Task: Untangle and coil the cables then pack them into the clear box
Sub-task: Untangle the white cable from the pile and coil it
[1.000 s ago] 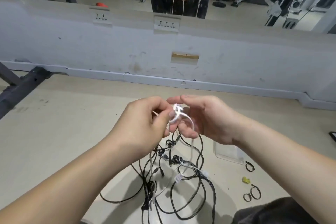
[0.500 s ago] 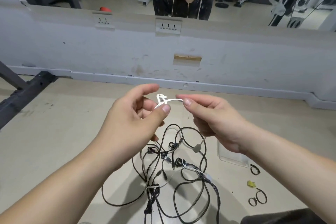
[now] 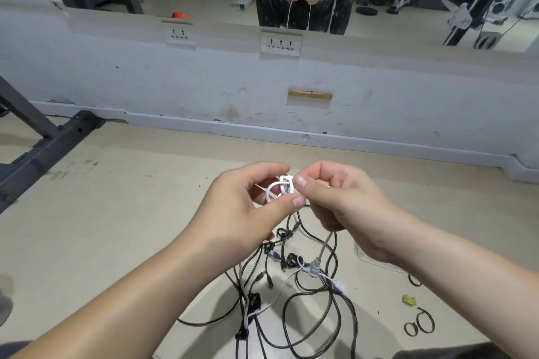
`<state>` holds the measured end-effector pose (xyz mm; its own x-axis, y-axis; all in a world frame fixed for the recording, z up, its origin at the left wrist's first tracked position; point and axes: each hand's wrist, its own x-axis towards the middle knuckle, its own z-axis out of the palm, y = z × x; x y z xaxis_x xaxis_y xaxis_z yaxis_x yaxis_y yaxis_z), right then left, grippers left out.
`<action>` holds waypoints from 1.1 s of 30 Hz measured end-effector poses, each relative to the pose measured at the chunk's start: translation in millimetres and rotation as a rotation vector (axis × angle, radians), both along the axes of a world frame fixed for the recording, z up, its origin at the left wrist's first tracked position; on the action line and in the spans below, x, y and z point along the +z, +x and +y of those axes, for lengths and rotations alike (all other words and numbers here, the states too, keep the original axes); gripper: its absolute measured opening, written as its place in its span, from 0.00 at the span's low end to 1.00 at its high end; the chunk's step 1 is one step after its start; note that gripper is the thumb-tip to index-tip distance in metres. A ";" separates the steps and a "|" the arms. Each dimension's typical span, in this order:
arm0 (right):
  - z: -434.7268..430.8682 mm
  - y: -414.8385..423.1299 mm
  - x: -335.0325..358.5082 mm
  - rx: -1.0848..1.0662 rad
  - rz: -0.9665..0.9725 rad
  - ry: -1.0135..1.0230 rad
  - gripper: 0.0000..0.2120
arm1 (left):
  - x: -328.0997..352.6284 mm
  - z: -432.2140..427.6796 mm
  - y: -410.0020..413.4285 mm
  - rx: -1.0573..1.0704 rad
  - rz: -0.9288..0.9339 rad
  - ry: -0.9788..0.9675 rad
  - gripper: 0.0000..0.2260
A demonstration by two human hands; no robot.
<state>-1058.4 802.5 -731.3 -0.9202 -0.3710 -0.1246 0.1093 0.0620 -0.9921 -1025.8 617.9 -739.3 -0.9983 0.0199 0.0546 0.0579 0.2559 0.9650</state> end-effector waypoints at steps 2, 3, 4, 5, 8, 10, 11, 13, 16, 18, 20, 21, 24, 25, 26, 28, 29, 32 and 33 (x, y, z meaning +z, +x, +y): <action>-3.6 0.1 0.0 -0.038 -0.055 -0.031 0.11 | -0.8 2.4 0.2 -0.007 -0.001 -0.010 0.19; -4.7 -0.7 0.1 -0.044 -0.062 -0.028 0.13 | -1.1 3.3 0.3 0.003 0.003 -0.017 0.18; -5.3 -1.7 -0.4 -0.047 -0.052 -0.005 0.14 | -1.2 3.8 0.3 0.010 0.013 -0.029 0.17; -5.9 -2.5 -2.0 -0.050 -0.033 0.035 0.14 | -0.7 4.5 0.3 0.012 0.026 -0.042 0.16; -8.1 -2.0 -10.8 -0.031 0.032 0.242 0.16 | 1.5 6.1 1.4 -0.018 0.040 -0.065 0.13; -10.2 -0.4 -14.4 -0.005 0.060 0.314 0.19 | 1.4 6.0 1.4 -0.035 0.034 -0.078 0.13; -10.8 -0.3 -14.9 -0.003 0.054 0.308 0.21 | 1.1 5.5 1.4 -0.045 0.036 -0.097 0.13; -11.1 0.1 -13.2 0.005 0.031 0.269 0.23 | -0.9 5.7 1.9 -0.097 0.045 -0.182 0.12; -13.7 5.0 -12.5 0.072 -0.020 0.207 0.25 | -7.0 13.4 8.2 -0.221 0.097 -0.311 0.07; -15.8 9.0 -13.3 0.099 -0.070 0.126 0.31 | -11.1 16.9 9.8 -0.209 0.145 -0.335 0.06; -14.8 8.5 -11.1 0.106 -0.116 0.028 0.33 | -9.4 14.2 7.3 -0.184 0.142 -0.369 0.09; -12.1 6.7 -8.6 0.093 -0.150 -0.014 0.33 | -6.7 11.3 5.4 -0.188 0.114 -0.341 0.09; -1.9 -0.7 -1.6 0.121 -0.178 -0.064 0.25 | 3.4 1.4 1.5 -0.284 0.020 -0.177 0.05; 1.0 -2.3 -1.9 0.123 -0.160 -0.065 0.24 | 4.7 -1.3 1.3 -0.279 -0.003 -0.175 0.07; 2.9 -4.0 -3.6 0.111 -0.145 -0.067 0.24 | 2.9 -3.6 0.0 -0.233 -0.009 -0.212 0.09; 4.7 -7.8 -7.6 0.085 -0.134 -0.071 0.21 | -0.1 -6.0 -1.6 -0.097 0.037 -0.341 0.11; 4.8 -9.4 -9.4 0.082 -0.128 -0.051 0.18 | -0.7 -6.0 -2.2 -0.045 0.054 -0.371 0.12; 4.4 -10.5 -14.9 0.071 -0.076 0.058 0.08 | 0.9 -4.5 -5.2 0.047 0.046 -0.285 0.09; 3.5 -9.9 -15.8 0.058 -0.043 0.068 0.06 | 1.1 -3.8 -5.6 0.065 0.035 -0.256 0.07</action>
<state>-1068.3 806.0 -747.1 -0.8908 -0.4126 -0.1905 0.1461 0.1369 -0.9797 -1031.3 614.1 -738.1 -0.9955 -0.0266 0.0910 0.0659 0.4959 0.8659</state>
